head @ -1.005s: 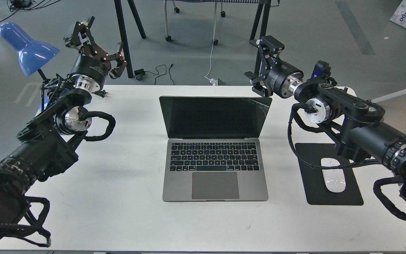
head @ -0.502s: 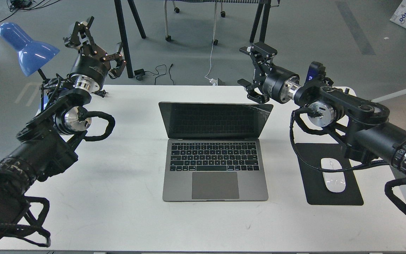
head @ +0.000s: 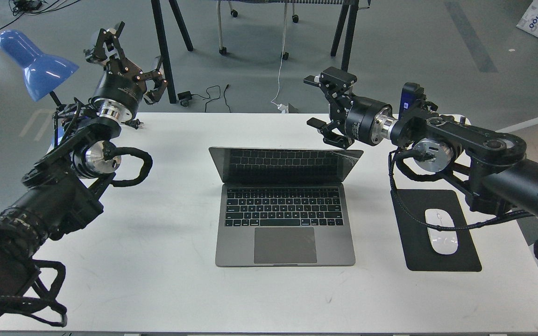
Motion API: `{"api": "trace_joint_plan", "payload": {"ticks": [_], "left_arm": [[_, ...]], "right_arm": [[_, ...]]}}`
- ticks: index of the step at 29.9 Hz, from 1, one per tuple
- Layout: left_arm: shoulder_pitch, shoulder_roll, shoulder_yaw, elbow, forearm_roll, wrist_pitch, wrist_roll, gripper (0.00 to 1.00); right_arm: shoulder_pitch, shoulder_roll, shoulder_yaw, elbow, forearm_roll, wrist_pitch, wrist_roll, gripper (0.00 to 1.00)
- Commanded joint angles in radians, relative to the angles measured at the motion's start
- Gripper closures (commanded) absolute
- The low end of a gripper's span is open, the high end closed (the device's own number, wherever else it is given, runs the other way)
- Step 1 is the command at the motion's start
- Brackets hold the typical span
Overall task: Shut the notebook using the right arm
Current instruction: 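Push the top of the laptop screen down with the right gripper, then press the lid flat onto the laptop base with the right gripper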
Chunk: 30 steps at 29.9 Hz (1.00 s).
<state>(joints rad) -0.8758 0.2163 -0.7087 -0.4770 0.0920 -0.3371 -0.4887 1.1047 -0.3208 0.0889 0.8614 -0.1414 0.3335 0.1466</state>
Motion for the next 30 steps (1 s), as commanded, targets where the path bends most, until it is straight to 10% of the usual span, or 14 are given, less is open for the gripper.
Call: {"api": "trace_joint_plan", "payload": {"ticks": [1,30], "left_arm": [[0.0,0.0,0.0,0.0,0.0,0.0,0.0,0.0],[0.0,0.0,-0.002,0.001,0.0,0.001,0.0,0.0]], "right_arm": [[0.003,-0.006,-0.034,0.03,-0.04,0.015,-0.001,0.0],[-0.008,0.002,-0.251,0.15,-0.276,0.038,-0.05,0.0]]}}
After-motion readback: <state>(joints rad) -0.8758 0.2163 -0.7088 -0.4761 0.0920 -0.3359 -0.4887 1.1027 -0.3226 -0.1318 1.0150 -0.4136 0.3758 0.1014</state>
